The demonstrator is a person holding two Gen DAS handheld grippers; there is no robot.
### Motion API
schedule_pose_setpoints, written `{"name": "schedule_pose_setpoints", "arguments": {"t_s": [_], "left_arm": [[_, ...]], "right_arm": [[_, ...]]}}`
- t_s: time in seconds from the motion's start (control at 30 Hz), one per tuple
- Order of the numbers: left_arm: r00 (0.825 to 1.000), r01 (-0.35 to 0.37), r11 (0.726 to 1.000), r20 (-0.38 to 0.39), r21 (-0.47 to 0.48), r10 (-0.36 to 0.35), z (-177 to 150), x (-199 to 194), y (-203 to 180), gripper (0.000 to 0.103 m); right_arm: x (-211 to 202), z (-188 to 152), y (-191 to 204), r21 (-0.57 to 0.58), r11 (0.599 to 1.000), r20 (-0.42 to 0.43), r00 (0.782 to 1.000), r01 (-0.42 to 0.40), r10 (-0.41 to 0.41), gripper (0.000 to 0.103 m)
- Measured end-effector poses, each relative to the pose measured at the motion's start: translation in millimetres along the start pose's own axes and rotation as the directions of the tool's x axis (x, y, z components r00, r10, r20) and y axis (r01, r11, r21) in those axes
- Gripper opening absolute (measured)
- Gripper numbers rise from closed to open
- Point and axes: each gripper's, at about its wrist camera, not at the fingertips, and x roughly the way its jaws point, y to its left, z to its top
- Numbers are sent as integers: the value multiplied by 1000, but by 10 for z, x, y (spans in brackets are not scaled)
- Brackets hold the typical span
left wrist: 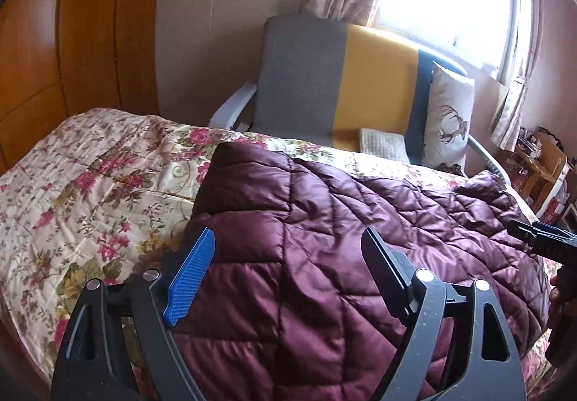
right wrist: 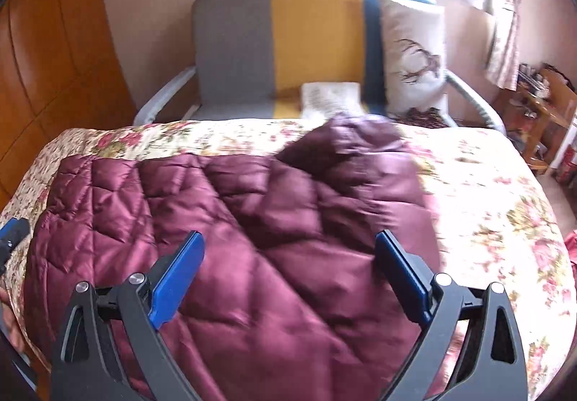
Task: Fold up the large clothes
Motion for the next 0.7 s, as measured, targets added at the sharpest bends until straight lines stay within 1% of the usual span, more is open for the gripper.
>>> {"name": "schedule_pose_setpoints", "arguments": {"t_s": [0.07, 0.17, 0.23, 0.3, 0.43, 0.6, 0.7], "left_arm": [[1000, 10, 1000, 0, 7, -10, -30, -56, -51, 82], [1000, 20, 1000, 1, 18, -20, -82, -122, -121, 82], [1000, 29, 999, -1, 24, -29, -114, -151, -172, 82], [999, 35, 999, -3, 36, -34, -149, -168, -210, 82], [999, 45, 998, -19, 48, -45, -202, -161, -258, 82], [998, 55, 996, -36, 71, -53, -283, -111, -293, 82], [997, 58, 995, -54, 86, -53, -319, -47, -301, 82]], "right_arm": [[-77, -74, -177, 22, 1000, 0, 1000, -5, 5, 101], [-64, -245, -481, 76, 997, -57, 998, 6, -2, 101], [-10, -376, -656, 119, 993, -103, 994, -25, 38, 101], [38, -519, -809, 171, 982, -126, 987, -74, 96, 101], [161, -690, -1001, 277, 948, -134, 970, -160, 203, 101], [305, -819, -1195, 372, 890, -130, 935, -263, 330, 101], [290, -868, -1281, 396, 869, -130, 919, -296, 372, 101]]}}
